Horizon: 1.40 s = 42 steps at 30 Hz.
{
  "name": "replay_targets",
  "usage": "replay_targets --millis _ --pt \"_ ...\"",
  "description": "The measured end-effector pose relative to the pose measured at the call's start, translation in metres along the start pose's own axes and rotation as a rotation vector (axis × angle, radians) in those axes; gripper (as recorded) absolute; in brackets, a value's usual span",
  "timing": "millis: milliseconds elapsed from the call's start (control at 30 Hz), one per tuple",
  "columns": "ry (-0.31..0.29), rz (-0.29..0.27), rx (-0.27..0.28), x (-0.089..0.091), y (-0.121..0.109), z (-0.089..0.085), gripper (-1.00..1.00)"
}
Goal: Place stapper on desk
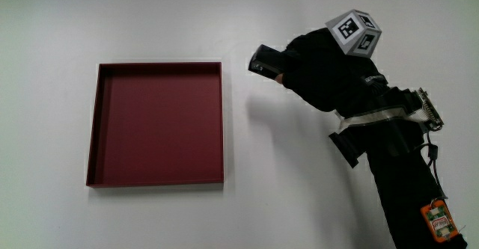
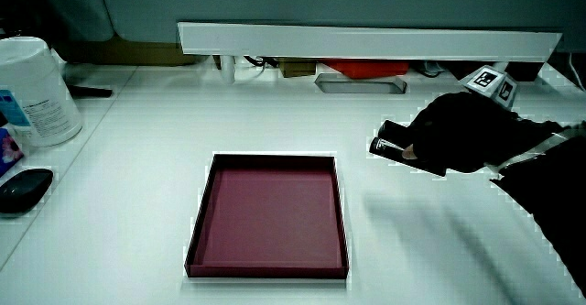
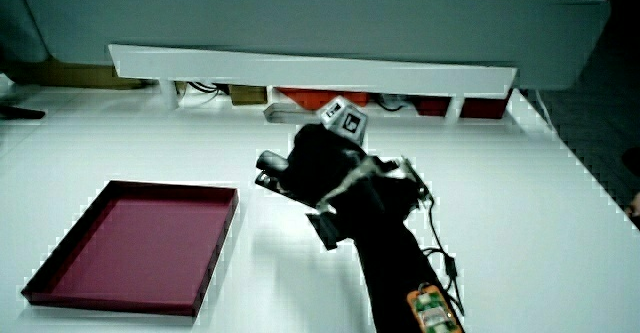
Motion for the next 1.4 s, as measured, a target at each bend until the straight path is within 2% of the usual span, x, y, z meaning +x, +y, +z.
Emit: replay_targets --millis 300,700,833,900,1167,1400 --pt "0.045 -0.122 0.008 0.051 0.011 -0.013 0.00" --pt "0.054 -0.204 -0.003 0.087 0.017 -0.031 0.00" --pt "0.055 -0.204 -0.005 0.091 0.016 -0.034 0.00" --pt "0.082 -0.203 0.004 0.093 0.015 -0.035 0.00" --pt "0.081 -0.217 0.003 0.096 0.015 -0.036 0.00" --pt "0.080 -0.212 0.008 0.095 0.010 -0.036 -0.39"
